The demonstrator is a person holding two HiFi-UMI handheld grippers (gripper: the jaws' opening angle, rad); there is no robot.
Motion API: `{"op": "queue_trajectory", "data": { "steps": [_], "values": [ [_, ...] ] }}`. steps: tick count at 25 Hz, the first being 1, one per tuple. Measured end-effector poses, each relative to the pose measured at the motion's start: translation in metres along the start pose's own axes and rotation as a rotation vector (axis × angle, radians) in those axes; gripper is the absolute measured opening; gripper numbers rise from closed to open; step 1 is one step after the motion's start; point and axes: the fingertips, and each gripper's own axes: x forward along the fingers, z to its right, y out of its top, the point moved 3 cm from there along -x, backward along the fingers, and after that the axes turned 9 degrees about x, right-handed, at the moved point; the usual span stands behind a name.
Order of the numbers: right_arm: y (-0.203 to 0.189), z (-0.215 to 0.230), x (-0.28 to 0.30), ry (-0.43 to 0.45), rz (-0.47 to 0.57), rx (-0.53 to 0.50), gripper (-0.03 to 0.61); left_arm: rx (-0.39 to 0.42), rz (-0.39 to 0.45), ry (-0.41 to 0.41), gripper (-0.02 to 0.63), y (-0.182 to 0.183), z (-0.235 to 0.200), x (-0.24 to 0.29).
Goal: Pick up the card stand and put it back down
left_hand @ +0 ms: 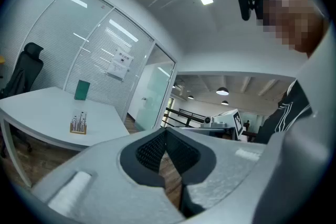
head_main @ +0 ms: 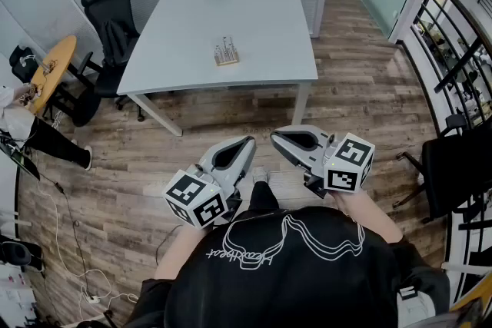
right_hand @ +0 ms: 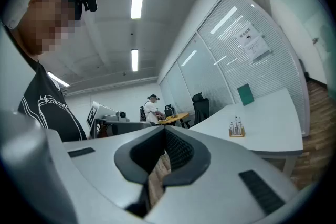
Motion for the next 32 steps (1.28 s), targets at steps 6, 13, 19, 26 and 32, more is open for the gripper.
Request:
{"op": "queue_trajectory", "data": {
  "steps": [6, 13, 19, 26, 32],
  "values": [
    [-0.001, -0.001, -0.006, -0.005, -0.002, 0.001, 0.008, -0.011, -0.001, -0.013, 0.012, -0.003, 0.006, 0.002],
    [-0.007, 0.008, -0.003, -0.019, -0.019, 0.031, 0.009, -0.04, -0.009, -0.029, 0.012, -0.01, -0.001, 0.008],
    [0.001, 0.028, 0.009, -0.05, -0.011, 0.01, 0.009, -0.061, -0.019, 0.009, 0.012, -0.011, -0.03, 0.019],
    [0.031, 0.07, 0.033, -0.099, 0.038, 0.012, 0.009, -0.078, -0.008, 0.0, 0.012, 0.004, -0.079, 0.041],
    [0.054, 0.114, 0.064, -0.143, 0.039, 0.021, 0.009, -0.087, -0.022, -0.023, 0.012, 0.015, -0.131, 0.069]
  ]
}}
